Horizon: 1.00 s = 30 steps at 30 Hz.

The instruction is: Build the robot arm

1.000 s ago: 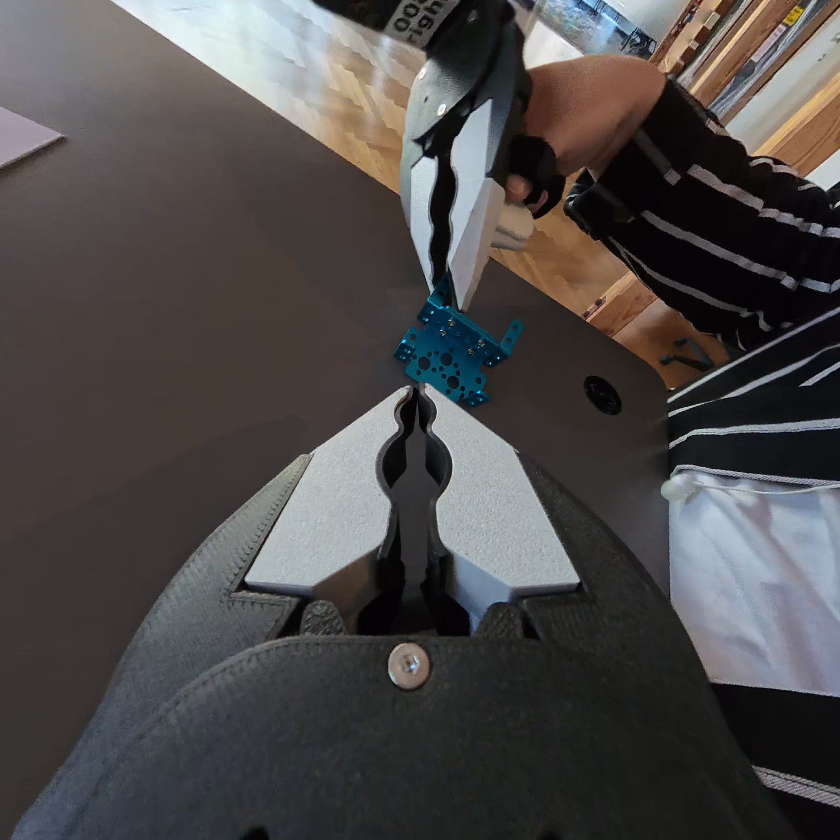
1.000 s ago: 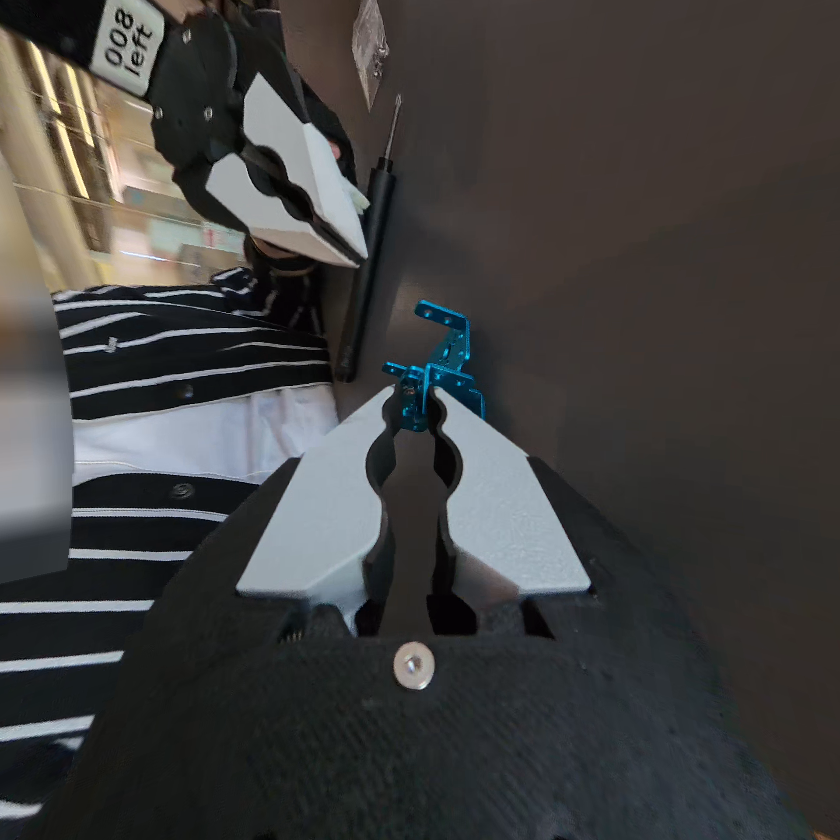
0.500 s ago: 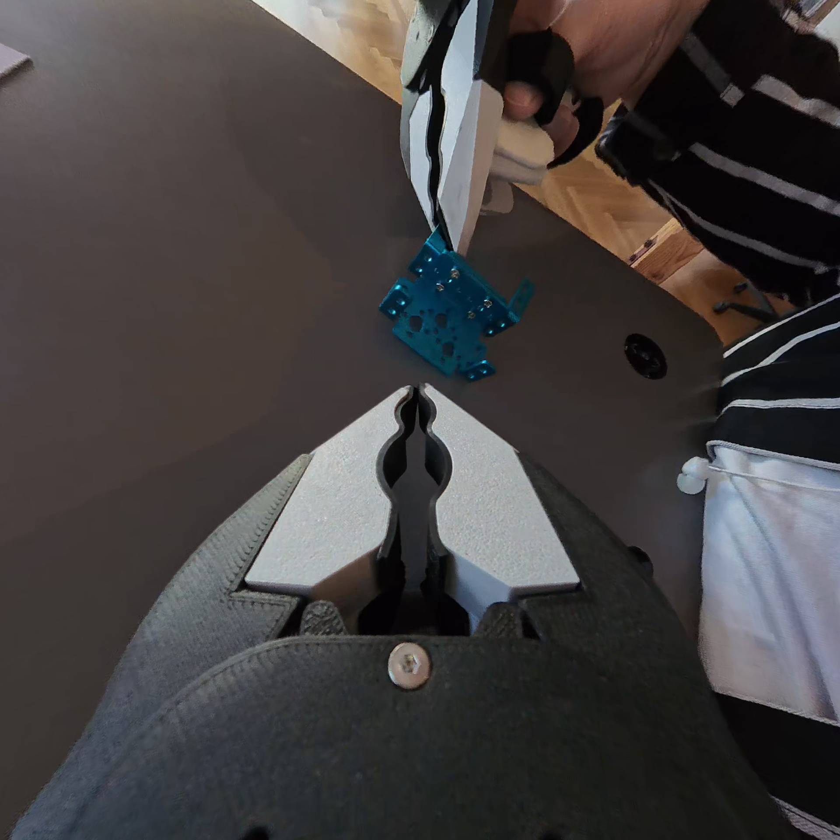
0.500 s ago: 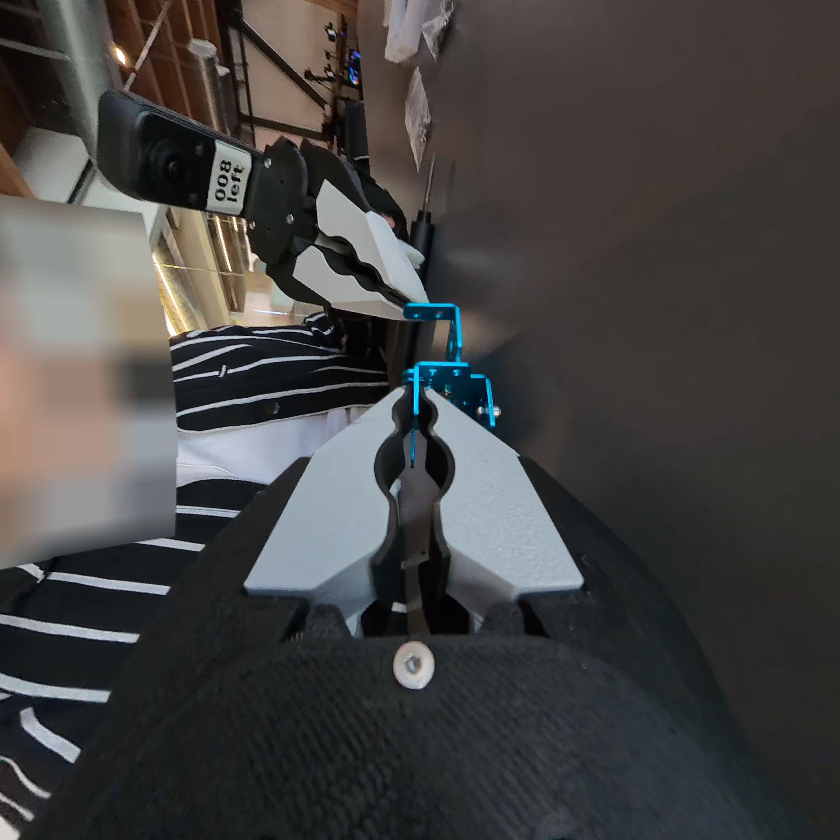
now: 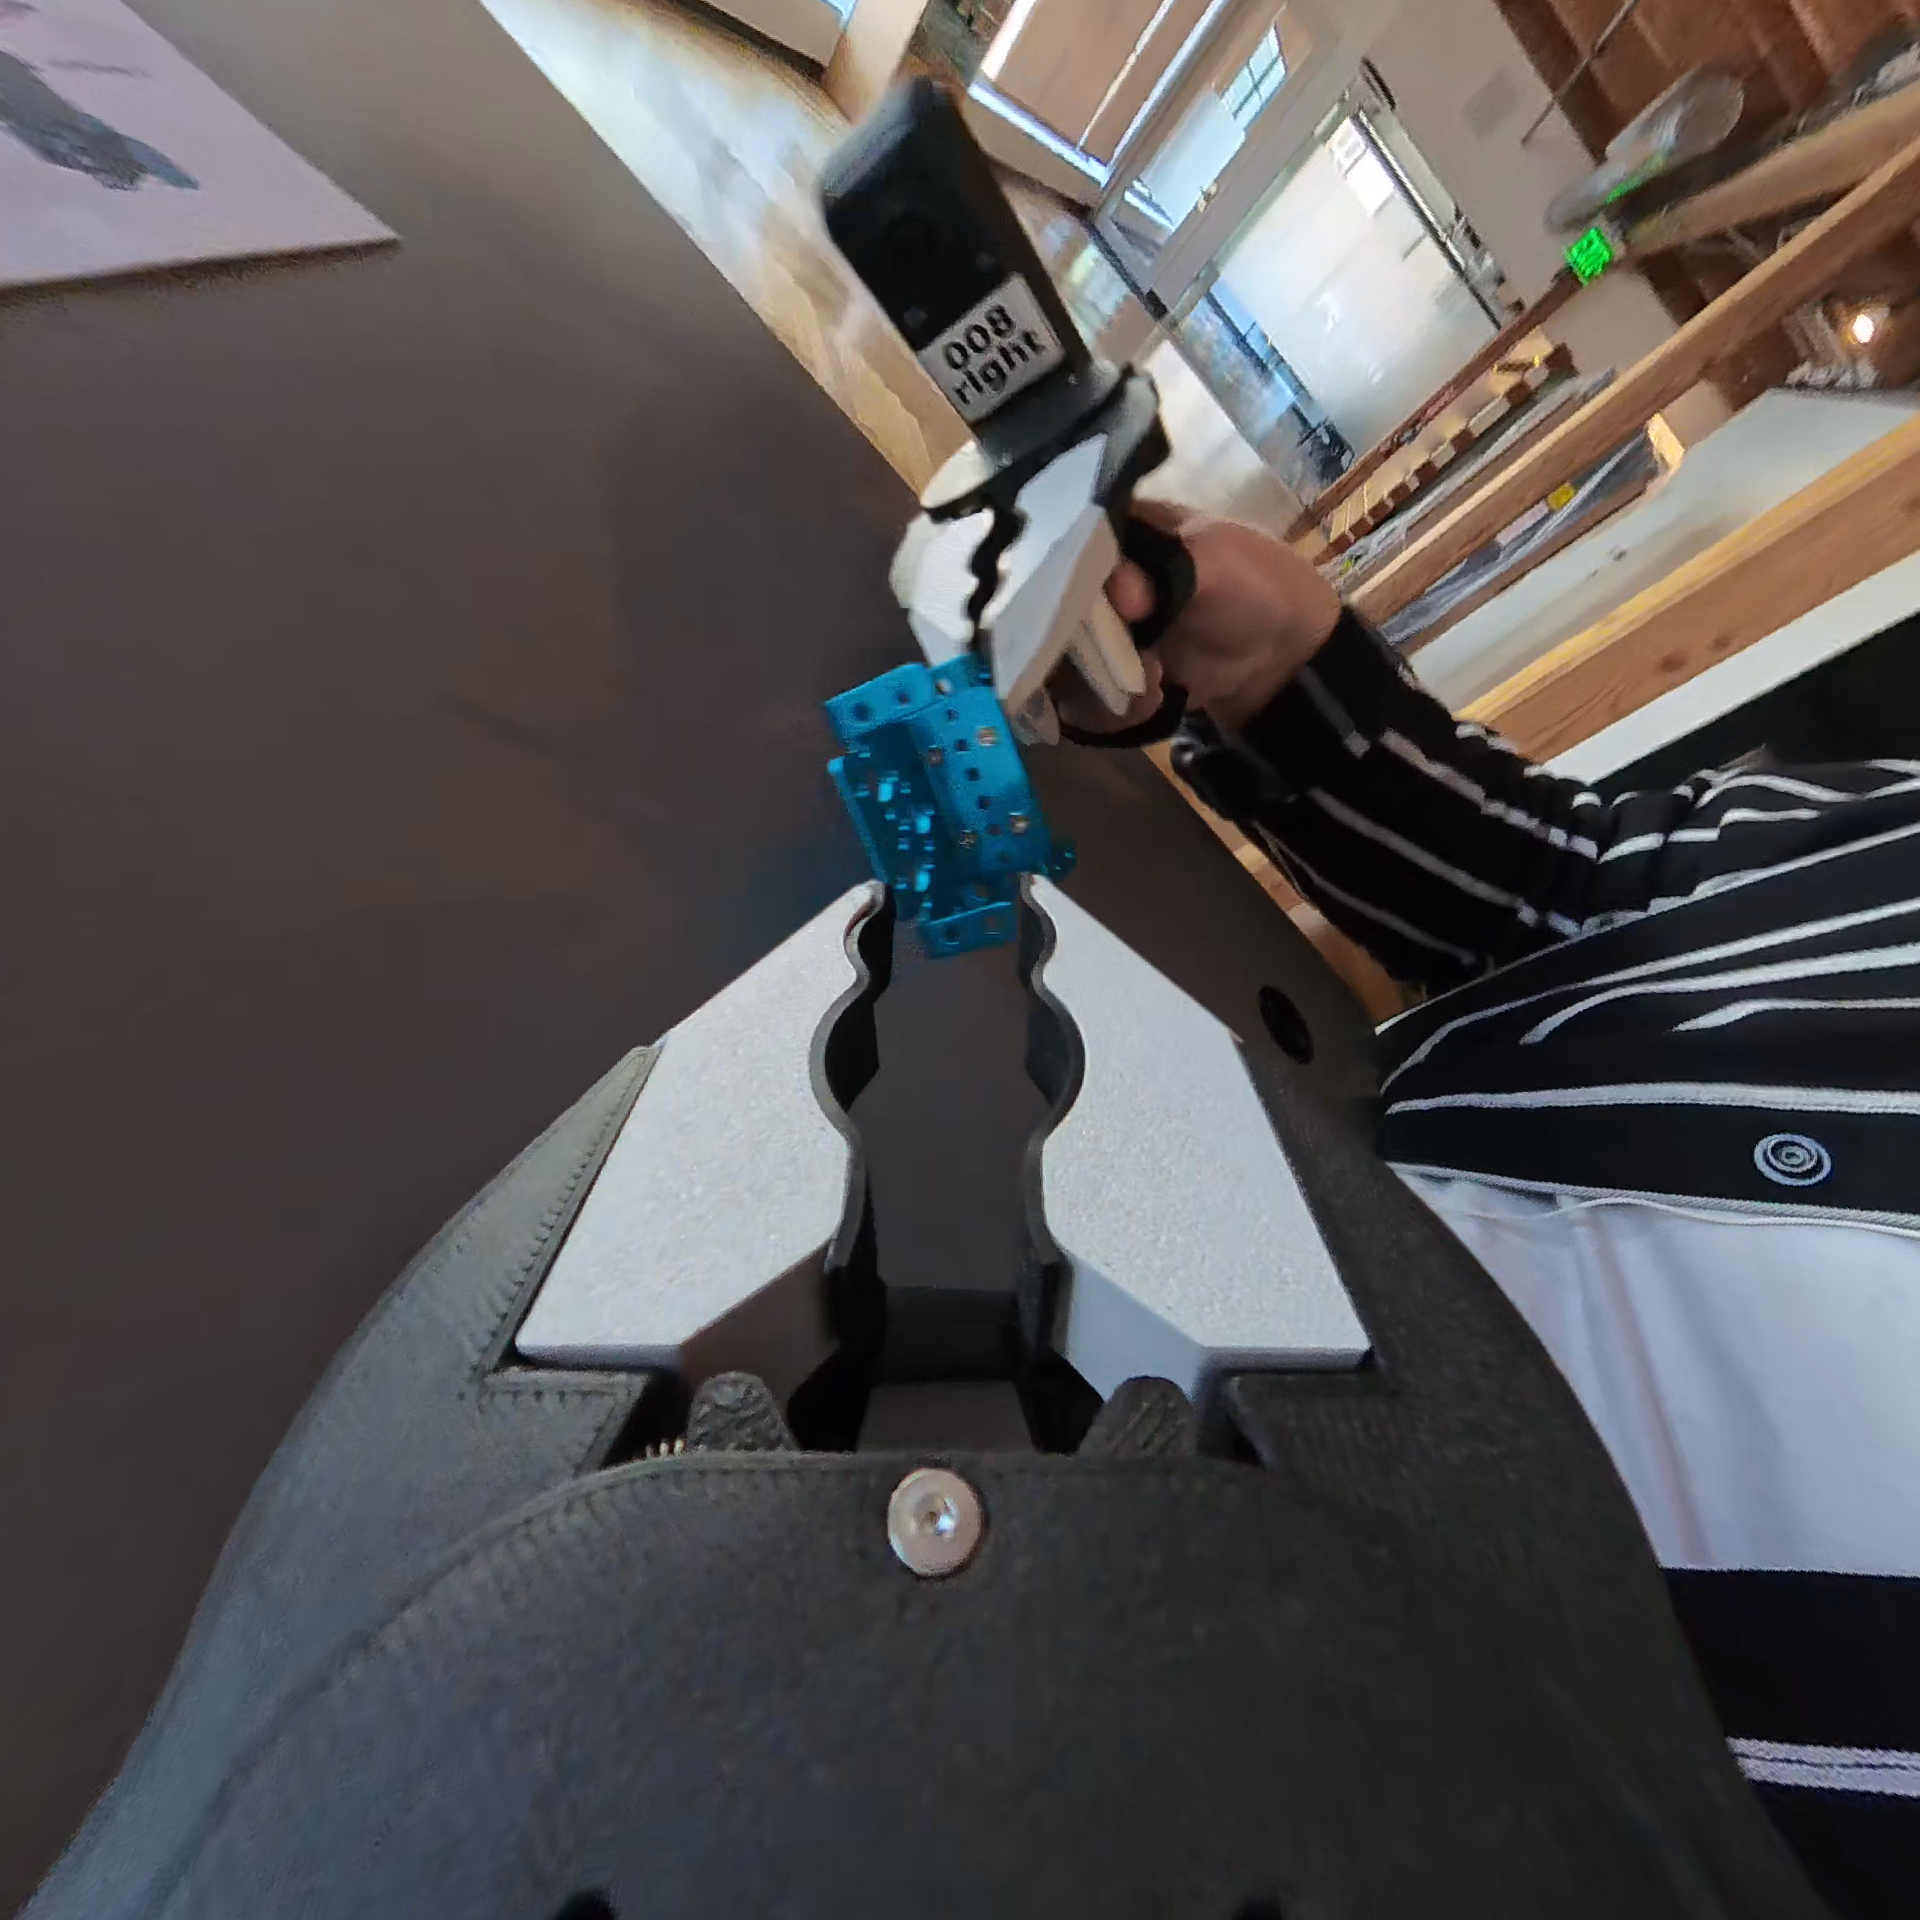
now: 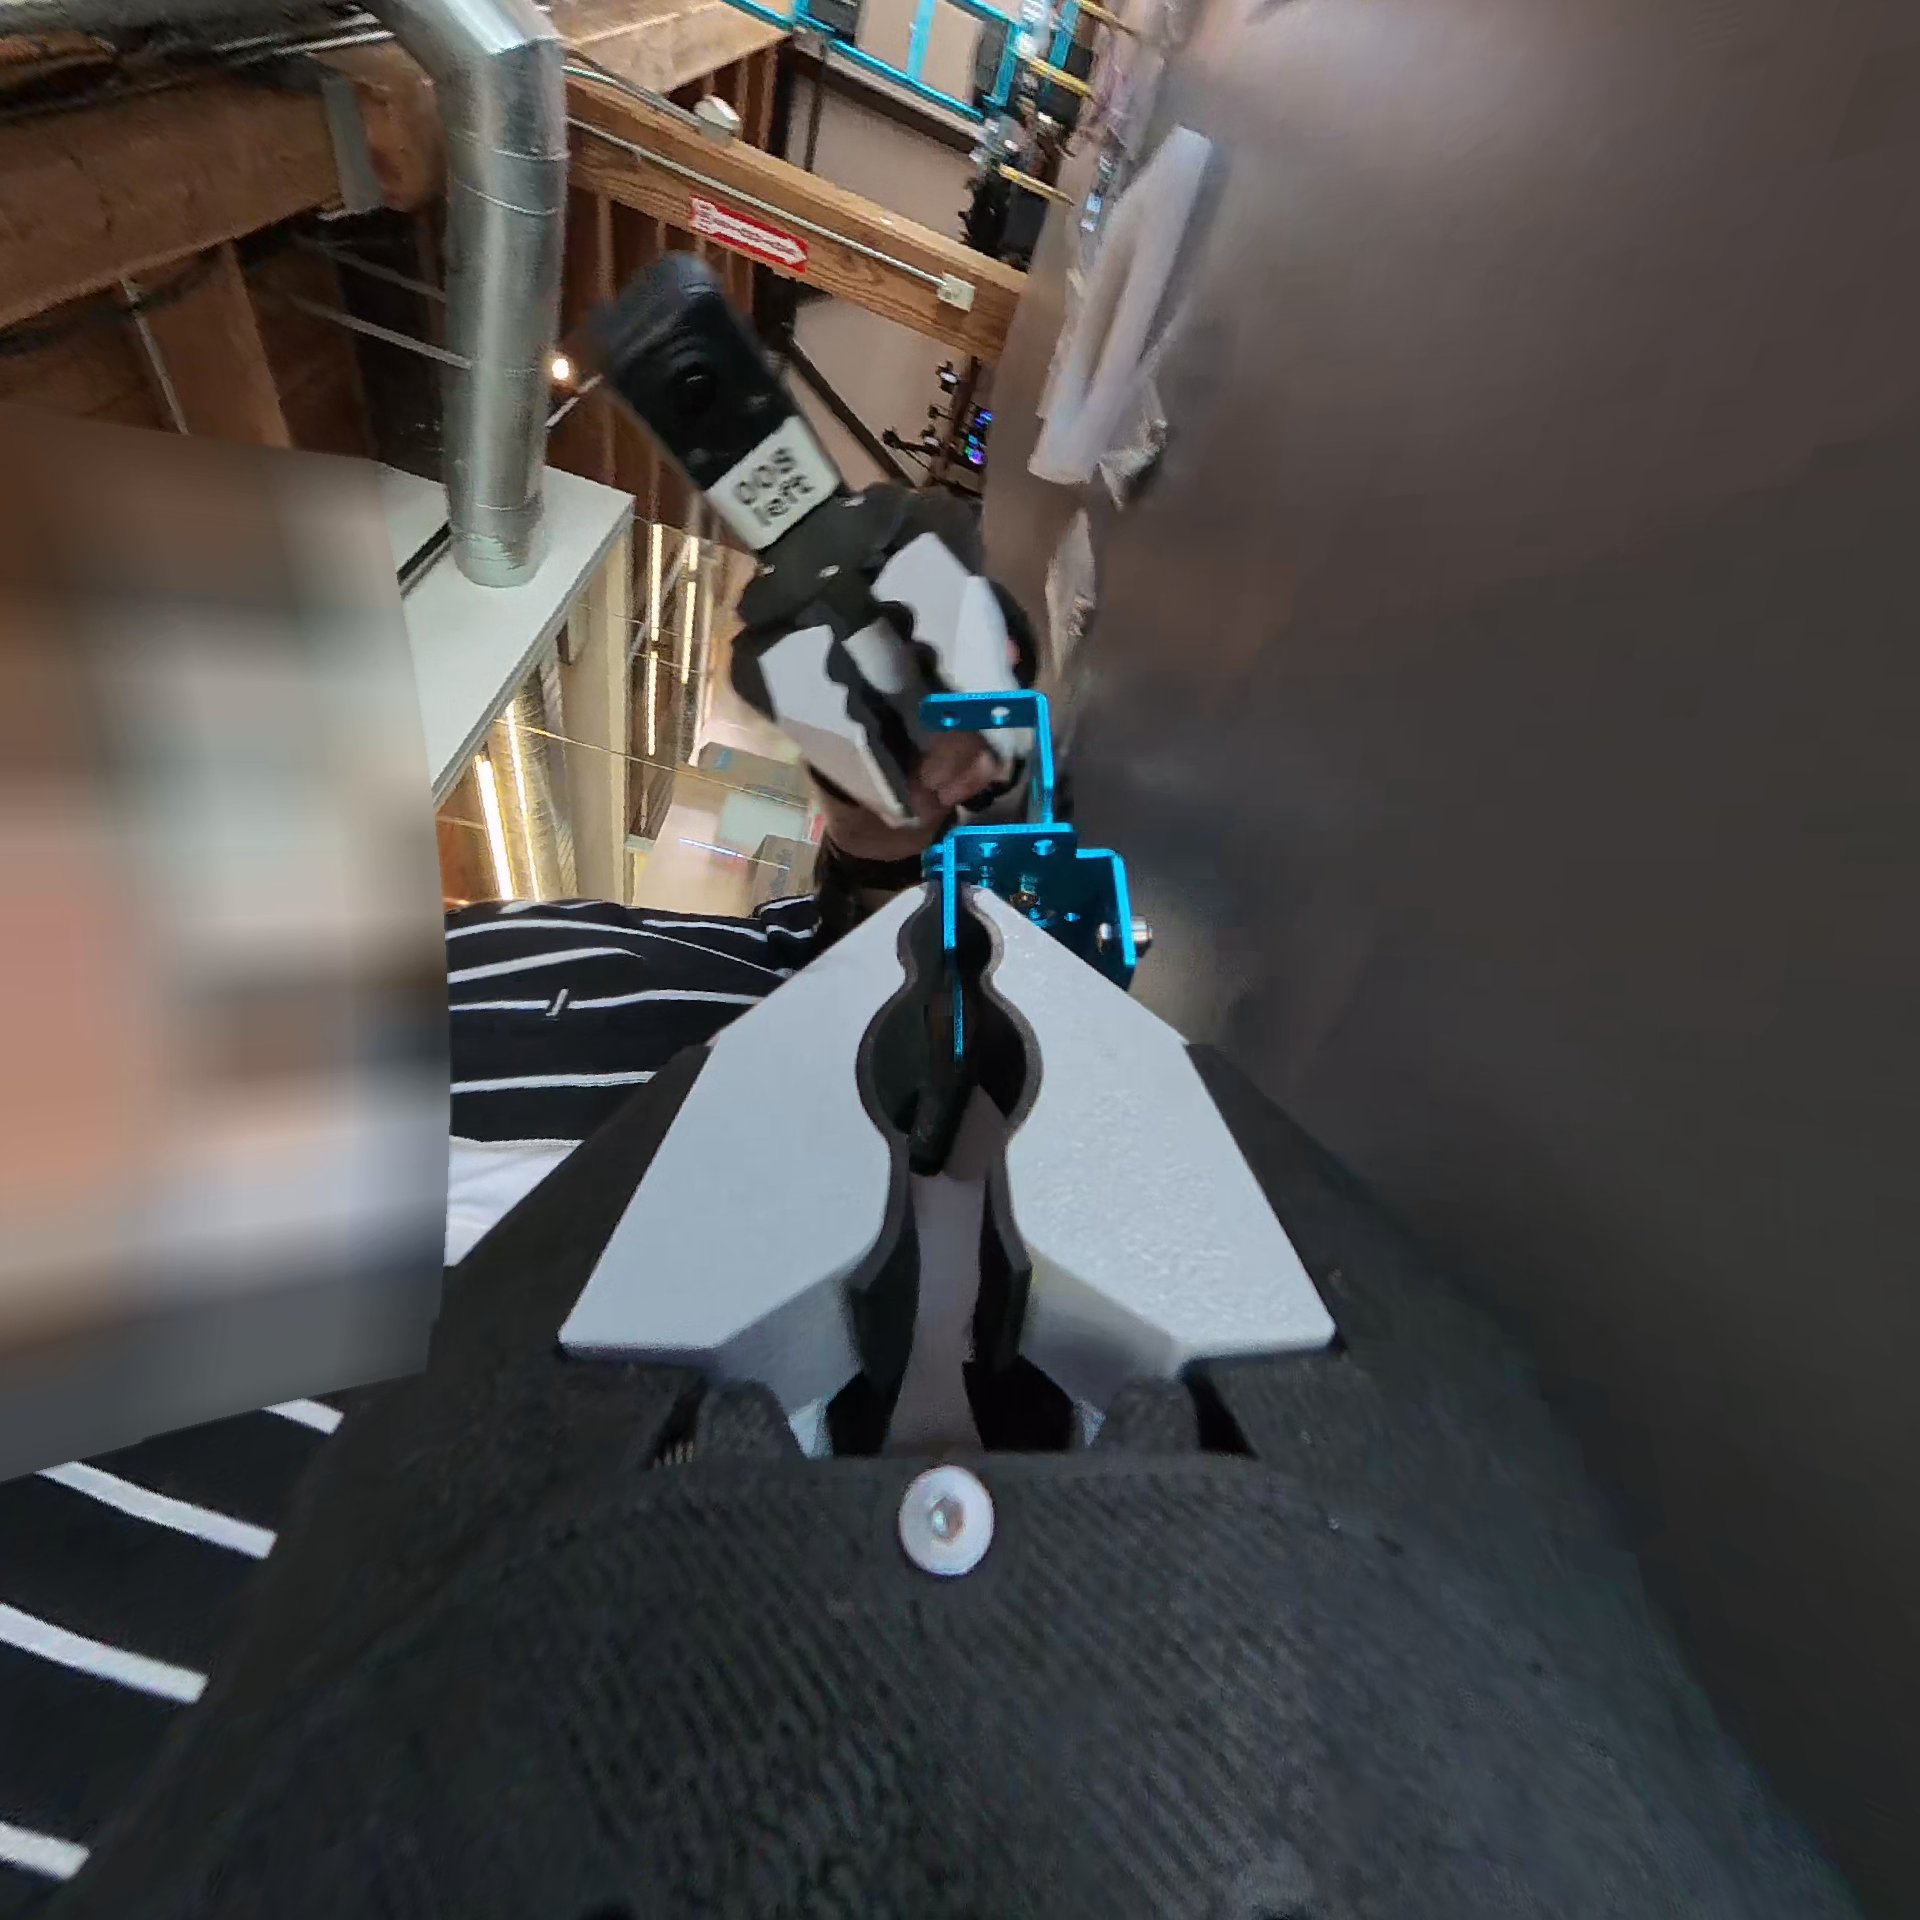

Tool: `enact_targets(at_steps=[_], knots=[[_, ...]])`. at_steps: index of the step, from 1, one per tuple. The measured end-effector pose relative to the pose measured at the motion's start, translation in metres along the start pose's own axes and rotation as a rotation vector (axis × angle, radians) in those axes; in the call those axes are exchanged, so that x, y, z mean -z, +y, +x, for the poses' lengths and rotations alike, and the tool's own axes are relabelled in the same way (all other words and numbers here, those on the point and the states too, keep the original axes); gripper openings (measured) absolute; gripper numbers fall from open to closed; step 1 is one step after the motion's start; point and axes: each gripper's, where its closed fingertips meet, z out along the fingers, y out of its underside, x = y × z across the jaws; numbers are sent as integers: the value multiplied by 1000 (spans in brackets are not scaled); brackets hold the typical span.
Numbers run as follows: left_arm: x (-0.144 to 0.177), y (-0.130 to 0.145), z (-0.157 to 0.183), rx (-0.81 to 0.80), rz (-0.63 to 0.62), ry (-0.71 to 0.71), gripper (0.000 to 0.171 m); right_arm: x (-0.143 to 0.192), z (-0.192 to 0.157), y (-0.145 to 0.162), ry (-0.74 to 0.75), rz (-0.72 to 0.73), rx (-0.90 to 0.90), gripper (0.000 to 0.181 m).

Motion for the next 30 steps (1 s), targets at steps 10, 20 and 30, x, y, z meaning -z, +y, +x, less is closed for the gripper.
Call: enact_targets(at_steps=[10, 20, 30], knots=[[34, -41, -4, 152, 123, 181, 31, -11, -48, -30, -210, 189, 305, 0], [19, -53, -12, 22, -73, 169, 17, -21, -42, -41, -156, 246, 453, 0], [12, -50, -29, 21, -129, 144, 0, -16, -31, -52, -80, 315, 464, 22]])
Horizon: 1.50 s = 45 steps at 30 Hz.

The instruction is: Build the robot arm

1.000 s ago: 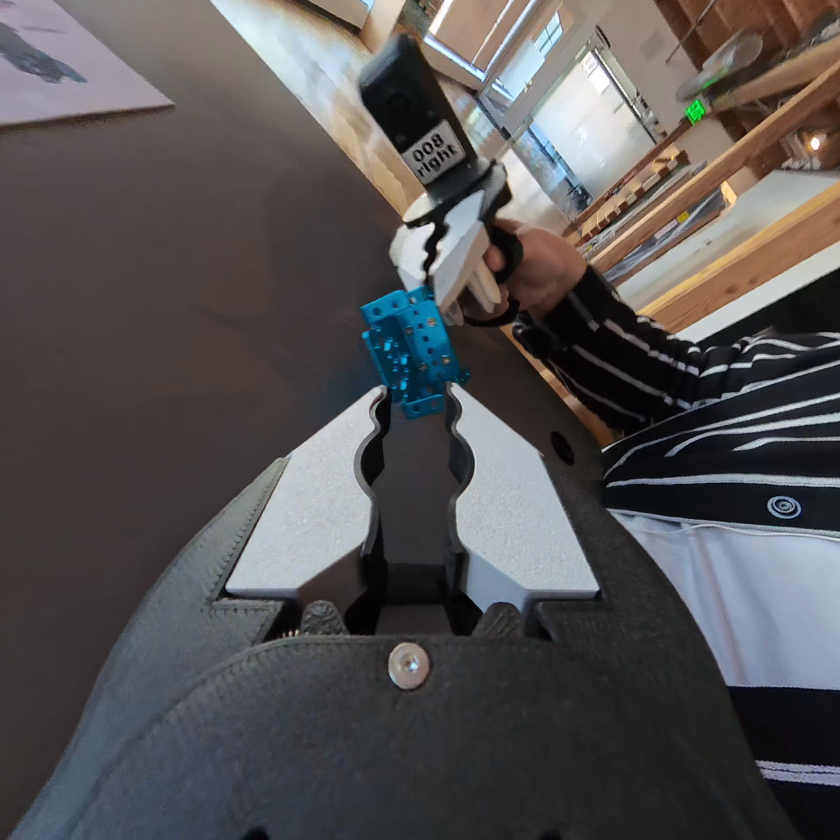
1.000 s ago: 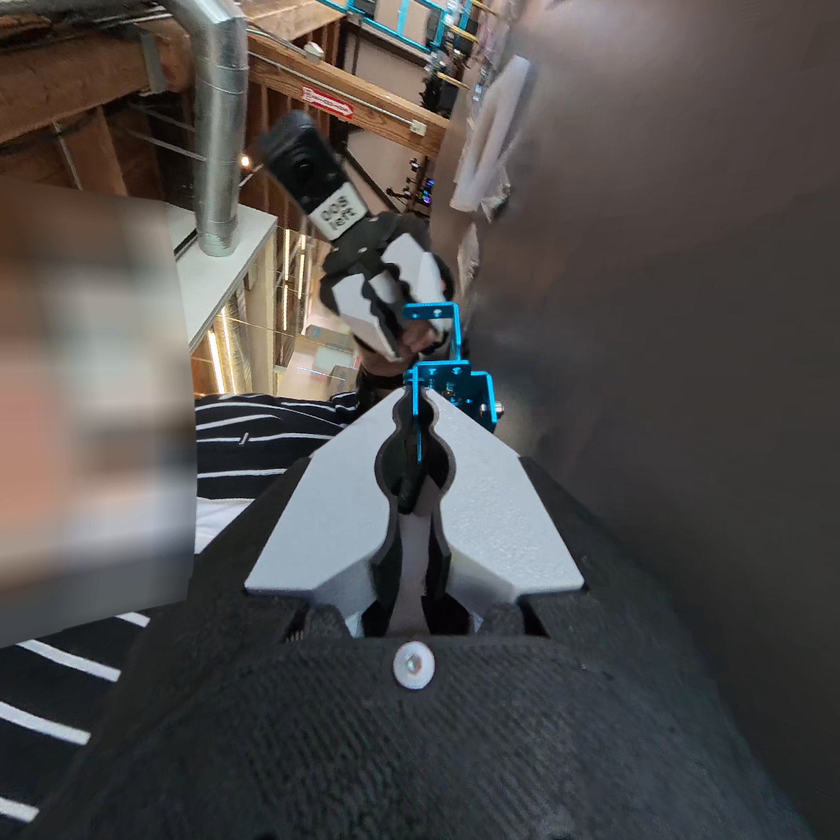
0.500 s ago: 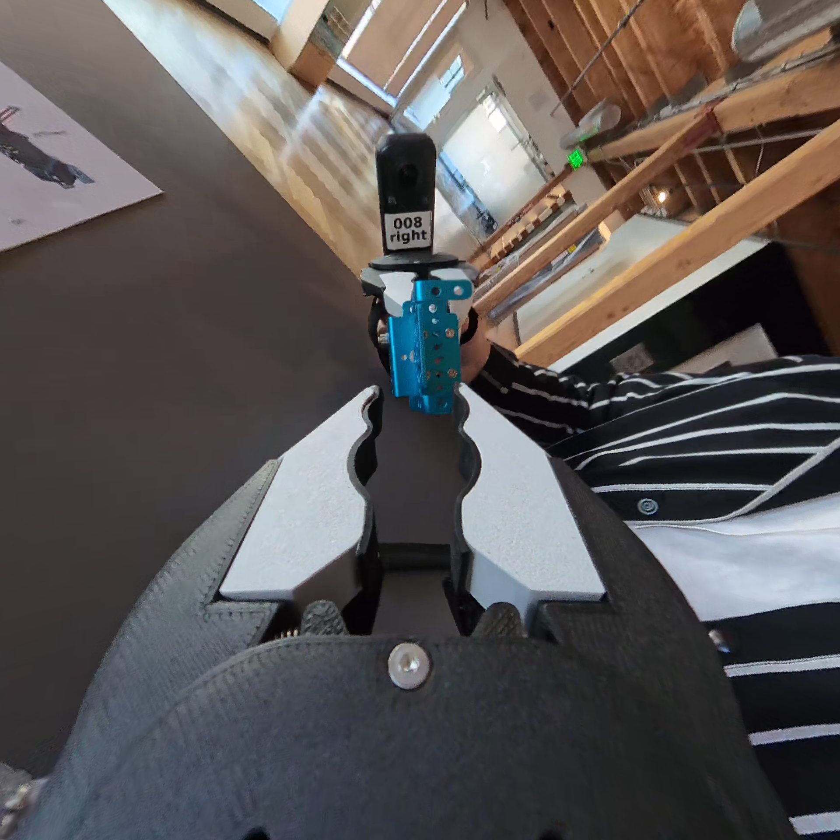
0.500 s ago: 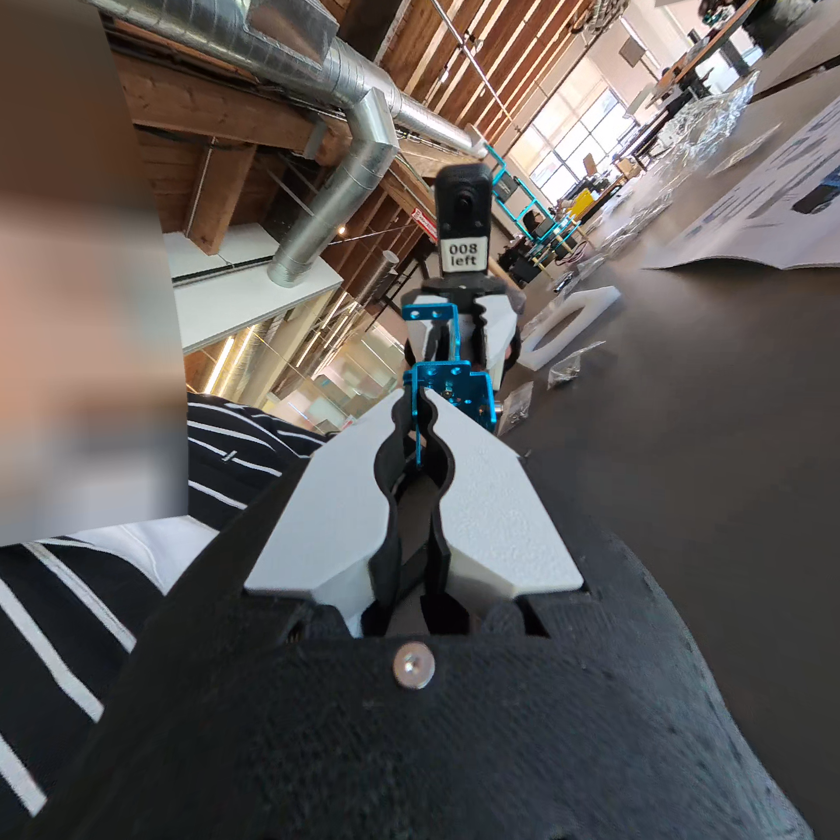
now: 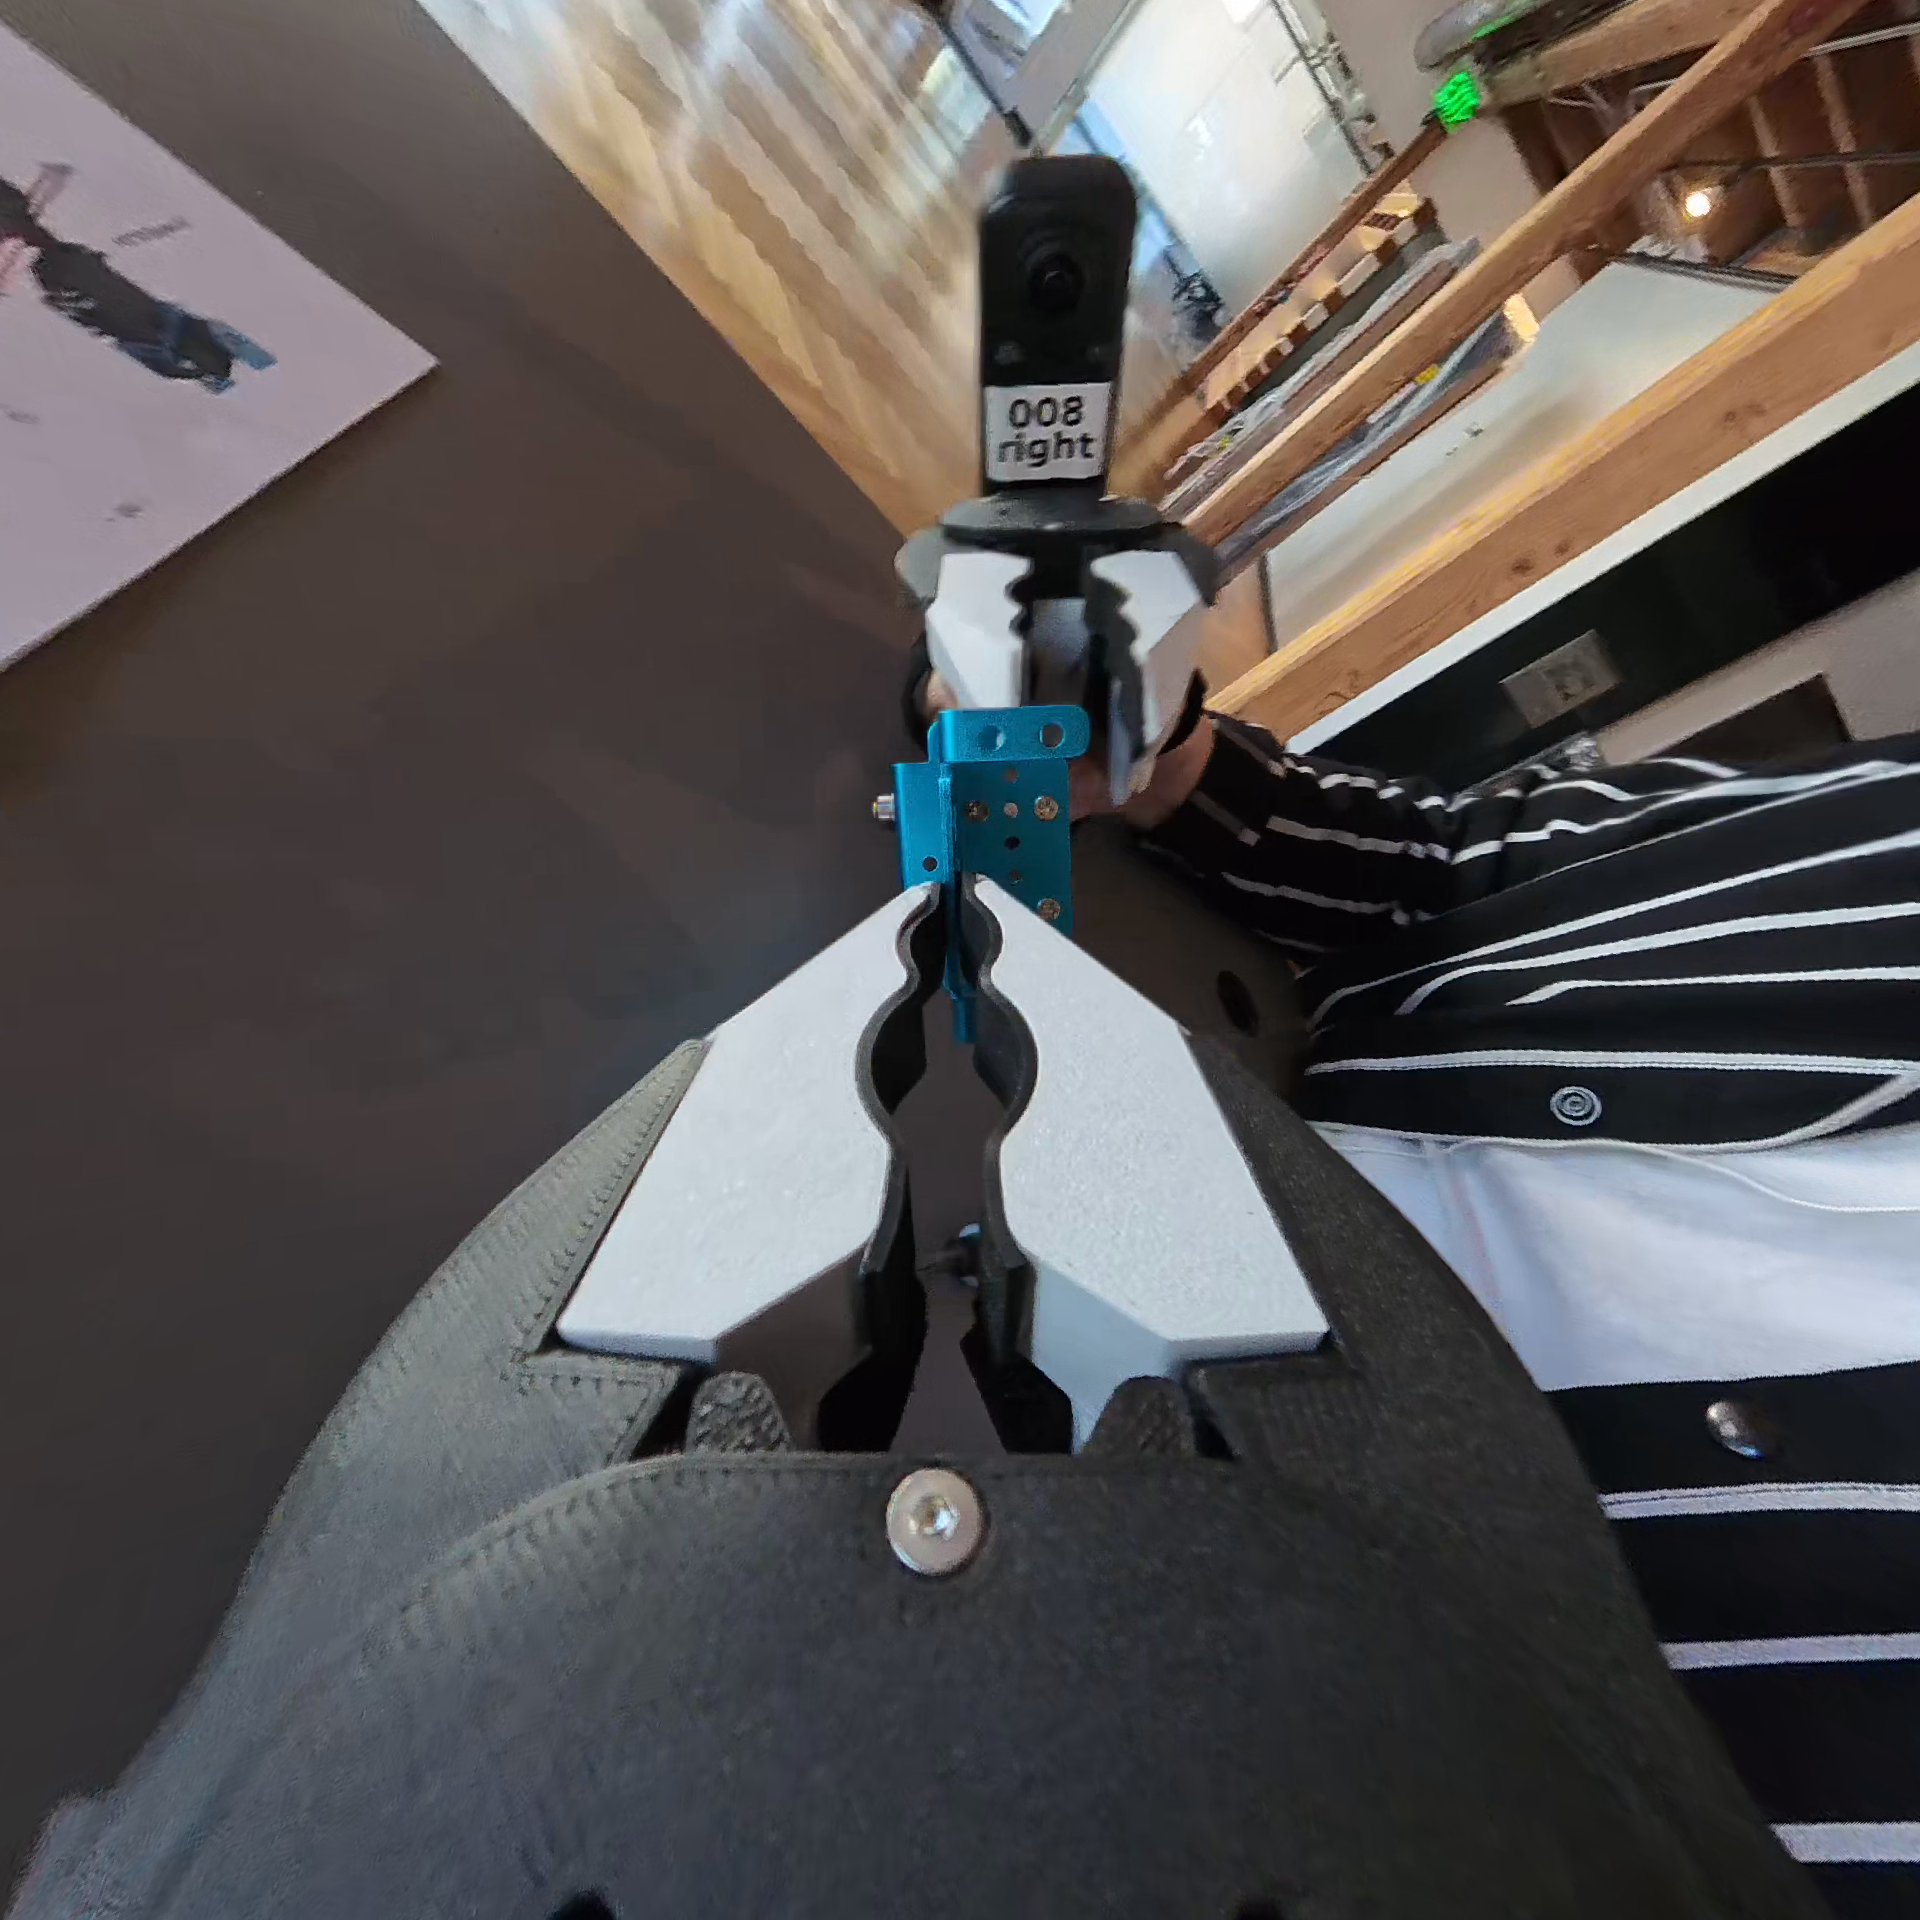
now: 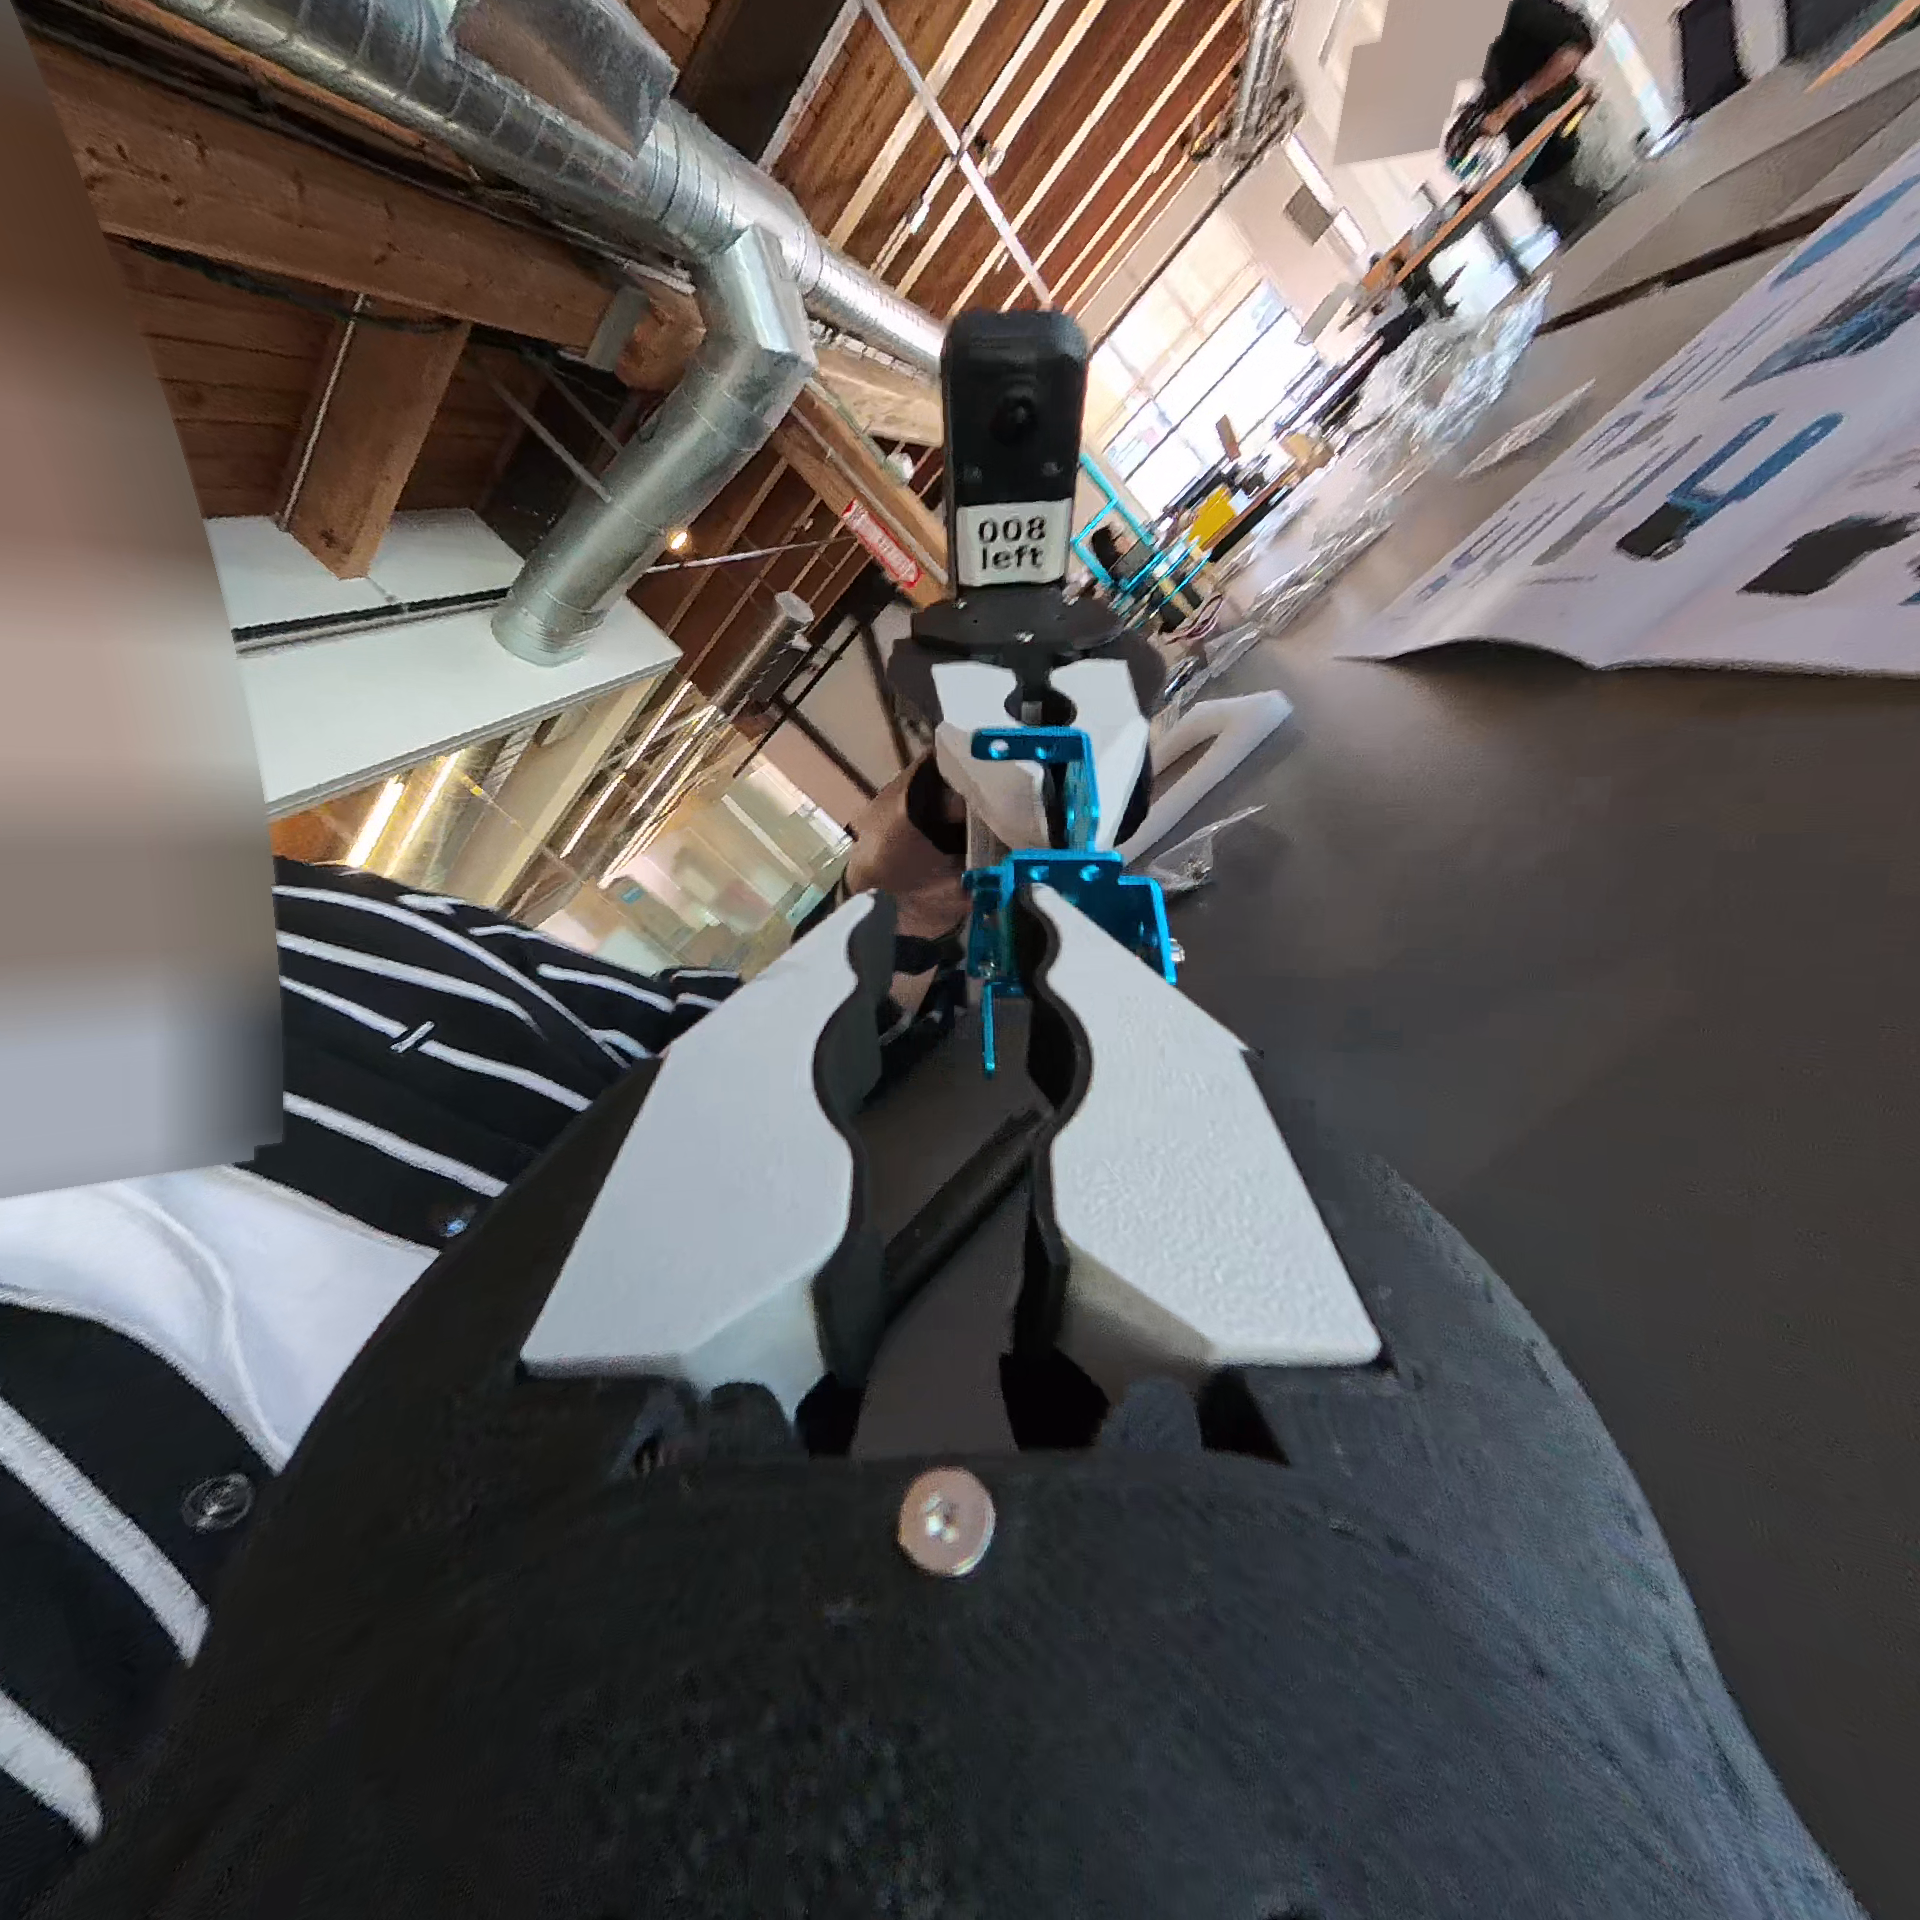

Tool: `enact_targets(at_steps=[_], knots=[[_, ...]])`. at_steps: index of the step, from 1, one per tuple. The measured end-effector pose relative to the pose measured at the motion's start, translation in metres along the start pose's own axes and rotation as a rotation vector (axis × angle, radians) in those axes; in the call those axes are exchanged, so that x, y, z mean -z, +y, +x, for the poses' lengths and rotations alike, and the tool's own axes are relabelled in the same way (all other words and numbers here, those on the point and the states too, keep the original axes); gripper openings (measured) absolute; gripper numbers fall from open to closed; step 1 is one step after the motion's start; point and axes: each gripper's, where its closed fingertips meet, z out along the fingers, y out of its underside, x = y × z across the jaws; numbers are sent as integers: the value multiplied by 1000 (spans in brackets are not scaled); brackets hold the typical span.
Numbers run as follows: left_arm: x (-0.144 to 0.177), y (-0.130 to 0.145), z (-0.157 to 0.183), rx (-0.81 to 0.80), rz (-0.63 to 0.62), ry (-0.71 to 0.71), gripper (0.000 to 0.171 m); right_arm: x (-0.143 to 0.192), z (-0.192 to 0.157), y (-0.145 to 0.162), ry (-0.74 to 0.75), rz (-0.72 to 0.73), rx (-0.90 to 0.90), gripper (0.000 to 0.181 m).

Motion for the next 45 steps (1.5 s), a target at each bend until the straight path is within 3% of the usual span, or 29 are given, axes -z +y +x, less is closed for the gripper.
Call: enact_targets(at_steps=[8, 15, 25, 36, 45], knots=[[34, 2, -32, 44, 47, -154, 0, 29, 17, -39, 157, 209, 148, 23], [40, 7, -39, 49, 47, -204, 0, 26, 16, -36, 163, 186, 172, 21], [57, 9, -53, -53, 0, -431, 0, 25, 14, -35, 156, 171, 189, 14], [63, 9, -53, -86, -22, -522, 0, 24, 12, -34, 171, 152, 252, 6], [82, 12, -67, -115, -61, -707, 0, 26, 12, -37, 173, 168, 255, 5]])
